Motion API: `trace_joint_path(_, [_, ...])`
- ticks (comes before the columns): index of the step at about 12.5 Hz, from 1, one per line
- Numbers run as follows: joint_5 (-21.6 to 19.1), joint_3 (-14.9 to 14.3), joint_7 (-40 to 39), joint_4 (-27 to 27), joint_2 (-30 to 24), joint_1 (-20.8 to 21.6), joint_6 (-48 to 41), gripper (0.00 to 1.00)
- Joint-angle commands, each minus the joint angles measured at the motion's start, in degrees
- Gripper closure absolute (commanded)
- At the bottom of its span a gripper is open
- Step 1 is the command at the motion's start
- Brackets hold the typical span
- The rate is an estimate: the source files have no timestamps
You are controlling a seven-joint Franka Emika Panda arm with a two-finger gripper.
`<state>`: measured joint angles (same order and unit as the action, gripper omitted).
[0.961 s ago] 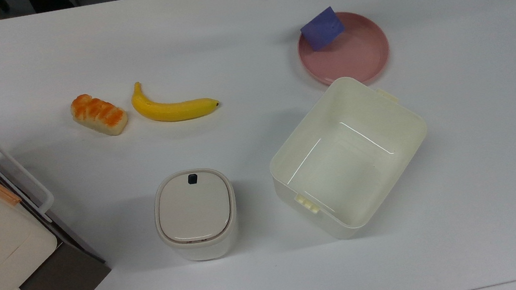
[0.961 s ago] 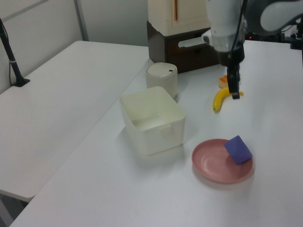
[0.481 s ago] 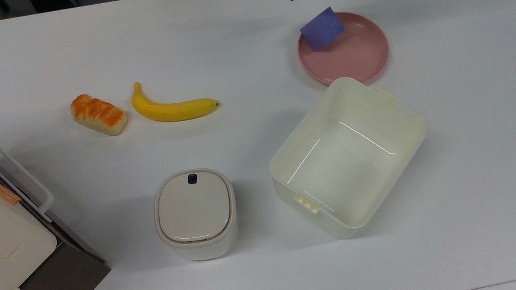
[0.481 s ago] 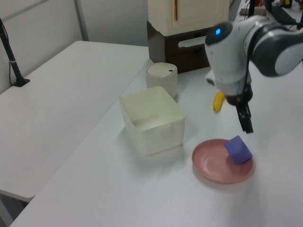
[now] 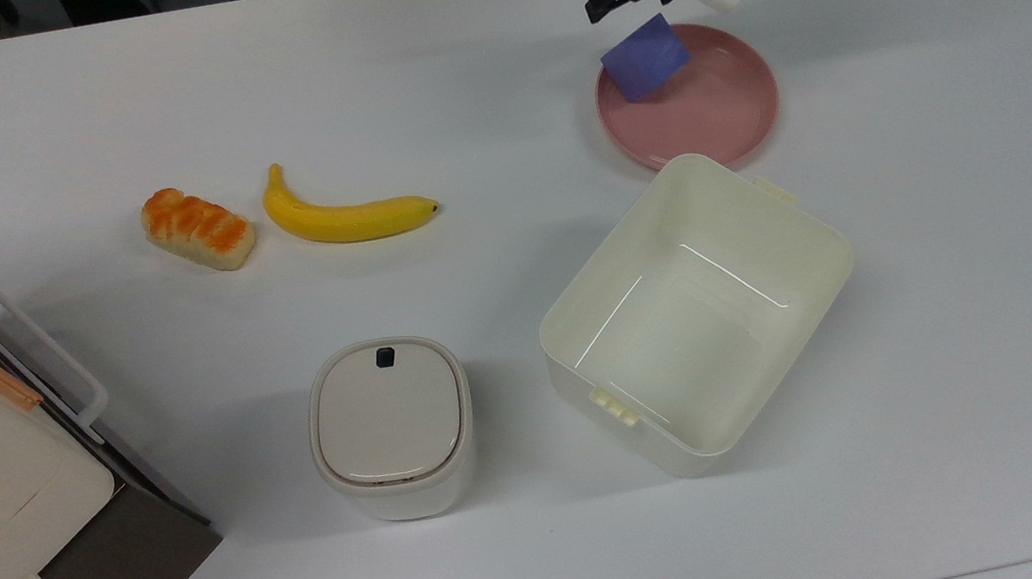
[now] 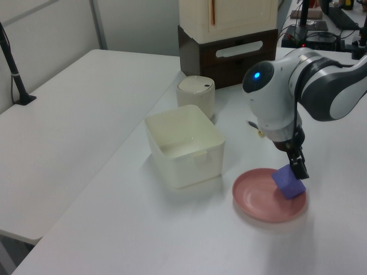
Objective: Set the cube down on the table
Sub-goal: 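Move the open gripper over the purple cube on the pink plate, then lower the gripper around the purple cube on the plate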
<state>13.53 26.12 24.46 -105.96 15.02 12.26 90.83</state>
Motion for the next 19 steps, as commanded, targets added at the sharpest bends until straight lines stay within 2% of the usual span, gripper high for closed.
trace_joint_path(1, [2.3, -0.2, 2.3, 0.6, 1.9, 0.4, 0.5, 0.0])
trace_joint_path(9, [4.2, -0.2, 1.9, 1.4, 6.2, 0.1, 0.3, 0.0])
trace_joint_path(10, [5.3, -0.2, 1.6, 1.3, 6.7, 0.1, 0.3, 0.1])
trace_joint_path(13, [5.4, -0.2, 0.9, 1.5, 6.7, -0.2, 0.2, 0.74])
trace_joint_path(15, [5.2, -0.2, 1.0, 1.9, 6.7, -0.4, 0.2, 0.97])
trace_joint_path(16, [4.9, -0.2, 1.2, 1.9, 6.7, -0.5, 0.1, 1.0])
trace_joint_path(19, [4.7, -0.2, 1.6, 2.1, 6.6, -0.6, 0.2, 1.0])
